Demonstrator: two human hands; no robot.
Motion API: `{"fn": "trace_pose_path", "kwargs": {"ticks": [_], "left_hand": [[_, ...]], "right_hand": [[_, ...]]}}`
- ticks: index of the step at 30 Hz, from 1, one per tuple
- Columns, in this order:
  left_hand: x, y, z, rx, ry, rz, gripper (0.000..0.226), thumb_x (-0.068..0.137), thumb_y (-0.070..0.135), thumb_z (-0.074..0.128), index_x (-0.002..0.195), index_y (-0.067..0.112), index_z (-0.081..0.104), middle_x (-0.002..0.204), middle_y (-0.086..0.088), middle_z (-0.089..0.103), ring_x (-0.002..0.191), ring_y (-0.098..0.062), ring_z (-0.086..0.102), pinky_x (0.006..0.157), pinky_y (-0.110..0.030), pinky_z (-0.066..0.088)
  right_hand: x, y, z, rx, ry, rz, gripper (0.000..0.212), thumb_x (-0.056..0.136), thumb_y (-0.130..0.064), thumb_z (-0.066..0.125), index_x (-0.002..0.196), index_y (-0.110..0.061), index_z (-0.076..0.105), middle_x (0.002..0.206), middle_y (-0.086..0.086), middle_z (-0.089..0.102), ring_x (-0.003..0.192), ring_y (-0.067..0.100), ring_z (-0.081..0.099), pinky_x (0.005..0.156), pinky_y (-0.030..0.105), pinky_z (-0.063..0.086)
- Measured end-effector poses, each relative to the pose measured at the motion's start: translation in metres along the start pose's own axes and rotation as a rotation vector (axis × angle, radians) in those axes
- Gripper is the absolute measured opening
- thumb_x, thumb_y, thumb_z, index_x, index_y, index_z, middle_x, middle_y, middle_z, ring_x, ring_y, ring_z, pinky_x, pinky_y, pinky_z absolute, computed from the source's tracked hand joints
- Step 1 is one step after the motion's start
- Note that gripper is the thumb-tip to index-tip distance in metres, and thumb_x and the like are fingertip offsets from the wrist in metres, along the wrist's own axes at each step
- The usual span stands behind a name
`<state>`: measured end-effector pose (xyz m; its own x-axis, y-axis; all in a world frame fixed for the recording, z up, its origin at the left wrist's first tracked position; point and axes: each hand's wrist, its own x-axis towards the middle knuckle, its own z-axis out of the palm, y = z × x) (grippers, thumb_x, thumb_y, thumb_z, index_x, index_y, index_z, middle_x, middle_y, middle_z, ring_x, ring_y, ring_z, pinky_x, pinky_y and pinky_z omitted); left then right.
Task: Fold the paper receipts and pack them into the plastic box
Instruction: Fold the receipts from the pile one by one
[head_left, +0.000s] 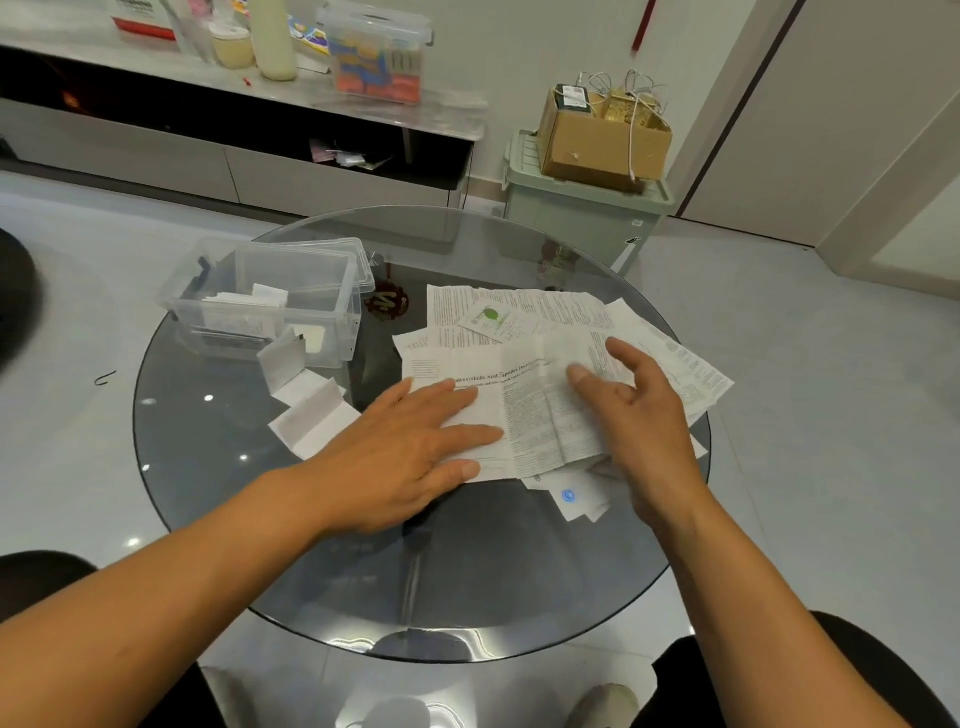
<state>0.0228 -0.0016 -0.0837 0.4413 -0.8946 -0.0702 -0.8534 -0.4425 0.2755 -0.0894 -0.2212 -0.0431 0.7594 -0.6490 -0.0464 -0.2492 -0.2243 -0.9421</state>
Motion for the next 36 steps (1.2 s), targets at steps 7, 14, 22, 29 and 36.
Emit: {"fn": "trace_pose_path", "kwargs": {"ticks": [7,14,22,29,36], "left_hand": [[-0.004,-0.003,-0.014,-0.545,0.186,-0.137,0.127,0.074,0.052,0.084,0.154,0.05,-0.013,0.163,0.027,0.0,0.151,-0.001,0.011,0.12,-0.034,0.027],[-0.007,-0.02,-0.013,-0.325,0.198,-0.088,0.106,0.077,0.062,0.076,0.156,0.053,0.006,0.168,0.016,-0.013,0.156,-0.009,-0.001,0.124,-0.037,0.019],[-0.006,-0.022,-0.017,-0.25,0.053,-0.142,0.055,0.102,0.062,0.025,0.152,0.043,0.039,0.162,0.023,0.022,0.151,-0.004,0.014,0.12,-0.022,0.005],[-0.007,-0.021,-0.028,-0.369,-0.049,-0.094,0.095,0.075,0.098,0.013,0.15,0.046,0.038,0.159,0.023,0.032,0.148,0.003,0.016,0.126,-0.033,0.007],[-0.006,-0.014,-0.025,-0.416,0.282,-0.285,0.042,0.083,0.07,0.063,0.119,0.048,0.067,0.095,0.024,0.069,0.086,-0.002,0.062,0.077,-0.029,0.054]], "right_hand": [[-0.023,-0.008,0.016,-0.188,-0.407,-0.196,0.039,0.104,-0.054,0.043,0.112,-0.034,0.076,0.112,-0.02,0.072,0.106,0.0,0.064,0.092,0.021,0.049],[-0.013,0.017,0.029,-0.596,-0.514,-0.445,0.03,0.109,-0.033,0.046,0.122,-0.031,0.073,0.133,-0.02,0.064,0.127,-0.003,0.051,0.126,0.035,0.013],[-0.005,0.026,0.025,-0.456,-0.332,-0.394,0.044,0.091,-0.012,0.065,0.127,-0.037,0.068,0.142,-0.017,0.053,0.132,0.012,0.05,0.113,0.046,0.041],[-0.005,0.021,0.029,-0.486,-0.309,-0.383,0.019,0.095,-0.032,0.07,0.078,-0.026,0.069,0.082,-0.009,0.064,0.08,0.011,0.059,0.074,0.04,0.05],[-0.005,0.015,0.026,-0.246,-0.309,-0.148,0.024,0.095,-0.031,0.072,0.117,-0.038,0.065,0.074,-0.009,0.067,0.065,0.004,0.064,0.064,0.02,0.049]]}}
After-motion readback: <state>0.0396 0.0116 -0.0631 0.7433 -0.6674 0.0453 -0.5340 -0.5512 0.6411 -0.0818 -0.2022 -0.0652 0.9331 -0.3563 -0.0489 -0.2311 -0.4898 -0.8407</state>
